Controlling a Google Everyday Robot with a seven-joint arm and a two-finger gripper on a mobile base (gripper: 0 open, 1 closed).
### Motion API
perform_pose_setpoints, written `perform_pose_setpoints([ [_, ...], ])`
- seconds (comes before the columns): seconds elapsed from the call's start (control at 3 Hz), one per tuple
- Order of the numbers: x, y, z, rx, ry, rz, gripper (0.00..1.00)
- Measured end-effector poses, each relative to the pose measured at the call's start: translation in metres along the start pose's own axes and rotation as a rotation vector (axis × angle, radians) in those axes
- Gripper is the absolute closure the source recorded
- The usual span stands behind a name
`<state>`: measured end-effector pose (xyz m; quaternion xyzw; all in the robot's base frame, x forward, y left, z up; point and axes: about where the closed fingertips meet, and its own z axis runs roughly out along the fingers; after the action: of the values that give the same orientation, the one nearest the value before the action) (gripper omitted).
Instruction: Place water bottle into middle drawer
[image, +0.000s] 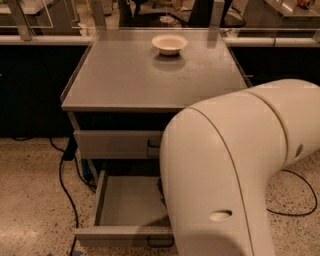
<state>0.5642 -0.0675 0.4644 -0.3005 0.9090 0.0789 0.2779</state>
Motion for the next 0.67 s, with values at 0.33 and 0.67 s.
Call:
perform_pose_setpoints([
  [0.33,0.017,0.004,0.015,-0.029,0.038,0.030,1.00],
  [0.67,0.037,0.008,0.035,-0.057,0.083,0.063,1.00],
])
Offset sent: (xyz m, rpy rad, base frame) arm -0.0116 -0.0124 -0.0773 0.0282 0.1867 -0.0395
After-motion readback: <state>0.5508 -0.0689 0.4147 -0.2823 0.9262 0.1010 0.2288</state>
